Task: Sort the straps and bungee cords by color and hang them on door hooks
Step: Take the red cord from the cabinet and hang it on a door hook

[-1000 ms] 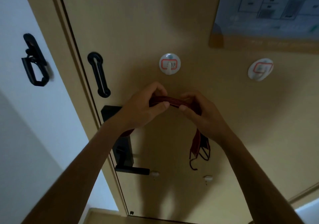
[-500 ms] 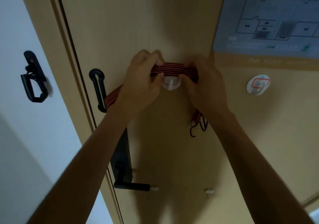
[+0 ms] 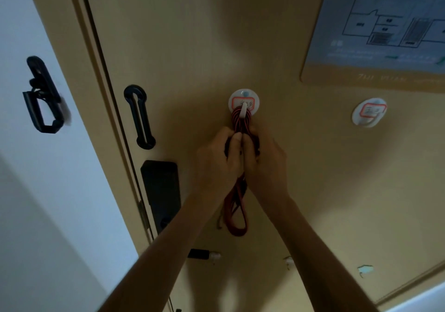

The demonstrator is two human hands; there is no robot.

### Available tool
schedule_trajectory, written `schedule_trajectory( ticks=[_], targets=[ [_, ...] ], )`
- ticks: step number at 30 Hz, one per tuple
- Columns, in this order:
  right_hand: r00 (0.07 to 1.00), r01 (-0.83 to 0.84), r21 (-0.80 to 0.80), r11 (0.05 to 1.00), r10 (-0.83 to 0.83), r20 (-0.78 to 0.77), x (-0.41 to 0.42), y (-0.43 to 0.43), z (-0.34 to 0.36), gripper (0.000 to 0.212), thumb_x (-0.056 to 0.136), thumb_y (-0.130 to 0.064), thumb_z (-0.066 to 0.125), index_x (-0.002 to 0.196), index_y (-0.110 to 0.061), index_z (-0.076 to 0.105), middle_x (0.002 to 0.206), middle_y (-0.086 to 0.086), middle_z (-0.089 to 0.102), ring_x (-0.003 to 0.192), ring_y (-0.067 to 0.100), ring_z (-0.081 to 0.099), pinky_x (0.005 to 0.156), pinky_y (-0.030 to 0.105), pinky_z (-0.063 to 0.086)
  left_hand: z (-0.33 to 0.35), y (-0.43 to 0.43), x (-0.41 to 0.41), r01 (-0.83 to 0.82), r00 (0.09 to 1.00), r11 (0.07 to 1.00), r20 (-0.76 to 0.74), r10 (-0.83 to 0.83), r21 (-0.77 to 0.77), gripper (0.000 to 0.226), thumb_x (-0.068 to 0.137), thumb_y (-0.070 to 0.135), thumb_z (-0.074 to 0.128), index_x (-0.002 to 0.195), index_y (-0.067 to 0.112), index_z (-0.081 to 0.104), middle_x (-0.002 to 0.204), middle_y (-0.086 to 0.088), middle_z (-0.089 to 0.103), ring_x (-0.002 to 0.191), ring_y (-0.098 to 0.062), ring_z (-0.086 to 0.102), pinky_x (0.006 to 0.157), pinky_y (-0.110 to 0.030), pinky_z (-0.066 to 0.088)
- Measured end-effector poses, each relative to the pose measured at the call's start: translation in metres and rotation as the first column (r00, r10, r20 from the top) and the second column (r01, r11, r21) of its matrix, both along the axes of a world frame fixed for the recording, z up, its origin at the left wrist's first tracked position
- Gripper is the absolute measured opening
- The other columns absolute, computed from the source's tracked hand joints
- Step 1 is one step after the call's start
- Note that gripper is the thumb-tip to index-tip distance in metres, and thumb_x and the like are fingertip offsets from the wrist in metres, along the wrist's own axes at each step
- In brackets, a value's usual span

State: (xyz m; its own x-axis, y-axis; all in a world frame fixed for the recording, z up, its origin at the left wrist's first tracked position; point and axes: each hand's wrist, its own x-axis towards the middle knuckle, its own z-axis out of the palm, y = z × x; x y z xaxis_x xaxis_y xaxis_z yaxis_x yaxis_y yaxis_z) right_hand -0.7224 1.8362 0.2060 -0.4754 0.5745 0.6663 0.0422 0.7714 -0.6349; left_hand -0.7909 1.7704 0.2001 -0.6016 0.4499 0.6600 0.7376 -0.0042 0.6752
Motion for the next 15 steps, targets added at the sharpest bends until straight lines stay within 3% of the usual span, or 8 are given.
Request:
schedule_trajectory(
  ticks=[3, 5, 8, 12, 15],
  targets=[
    [1.000, -0.010, -0.010, 1.000, 0.010, -0.013, 0.004, 0.003, 0.004, 0.018, 0.096, -0.019, 0.048, 0.111, -0.015, 0.058, 0.094, -0.005, 0.064, 0.080, 0.013, 0.060, 0.066, 0.024, 0.046, 0.007, -0.004, -0.006, 0.018, 0.999, 1.000, -0.036, -0.019, -0.005, 0.026, 0.097, 0.031, 0.042, 0.090, 0.014, 0.060, 0.066, -0.001, 0.058, 0.057, -0.018, 0.054, 0.051, -0.032, 0.044],
    [1.000, 0.008, 0.010, 1.000, -0.008, -0.009, 0.008, 0.005, 0.006, 0.025, 0.094, -0.017, 0.050, 0.118, -0.017, 0.056, 0.105, -0.007, 0.060, 0.092, 0.014, 0.060, 0.074, 0.026, 0.048, 0.009, -0.009, -0.014, 0.005, 0.998, 1.000, -0.060, -0.006, -0.013, 0.026, 0.097, 0.031, 0.044, 0.098, 0.013, 0.063, 0.083, -0.001, 0.062, 0.071, -0.018, 0.058, 0.059, -0.030, 0.049],
    [0.997, 0.077, 0.067, 0.995, -0.075, -0.034, 0.012, 0.004, 0.004, 0.030, 0.090, -0.013, 0.055, 0.120, -0.012, 0.056, 0.113, 0.001, 0.054, 0.096, 0.016, 0.058, 0.079, 0.025, 0.047, 0.008, -0.016, -0.020, -0.082, 0.991, 0.997, -0.103, 0.082, 0.004, 0.029, 0.096, 0.026, 0.049, 0.116, 0.010, 0.063, 0.106, -0.002, 0.052, 0.090, -0.012, 0.054, 0.071, -0.011, 0.046],
    [0.990, 0.136, 0.053, 0.989, -0.134, -0.035, 0.017, 0.007, -0.004, 0.028, 0.088, -0.015, 0.059, 0.116, -0.011, 0.058, 0.112, 0.004, 0.056, 0.093, 0.016, 0.058, 0.076, 0.022, 0.044, 0.004, -0.021, -0.022, -0.047, 0.998, 0.999, -0.035, 0.047, -0.023, 0.028, 0.097, 0.021, 0.048, 0.122, 0.011, 0.057, 0.105, 0.003, 0.046, 0.086, -0.005, 0.051, 0.073, -0.003, 0.041],
    [0.991, 0.134, 0.025, 0.991, -0.134, 0.014, 0.024, 0.009, -0.011, 0.030, 0.089, -0.018, 0.059, 0.119, -0.012, 0.056, 0.113, 0.002, 0.056, 0.096, 0.013, 0.055, 0.079, 0.019, 0.039, -0.003, -0.027, -0.024, -0.010, 0.999, 0.999, 0.039, 0.011, -0.032, 0.024, 0.097, 0.020, 0.047, 0.118, 0.012, 0.055, 0.101, 0.004, 0.052, 0.079, 0.000, 0.054, 0.068, -0.004, 0.044]
  ],
)
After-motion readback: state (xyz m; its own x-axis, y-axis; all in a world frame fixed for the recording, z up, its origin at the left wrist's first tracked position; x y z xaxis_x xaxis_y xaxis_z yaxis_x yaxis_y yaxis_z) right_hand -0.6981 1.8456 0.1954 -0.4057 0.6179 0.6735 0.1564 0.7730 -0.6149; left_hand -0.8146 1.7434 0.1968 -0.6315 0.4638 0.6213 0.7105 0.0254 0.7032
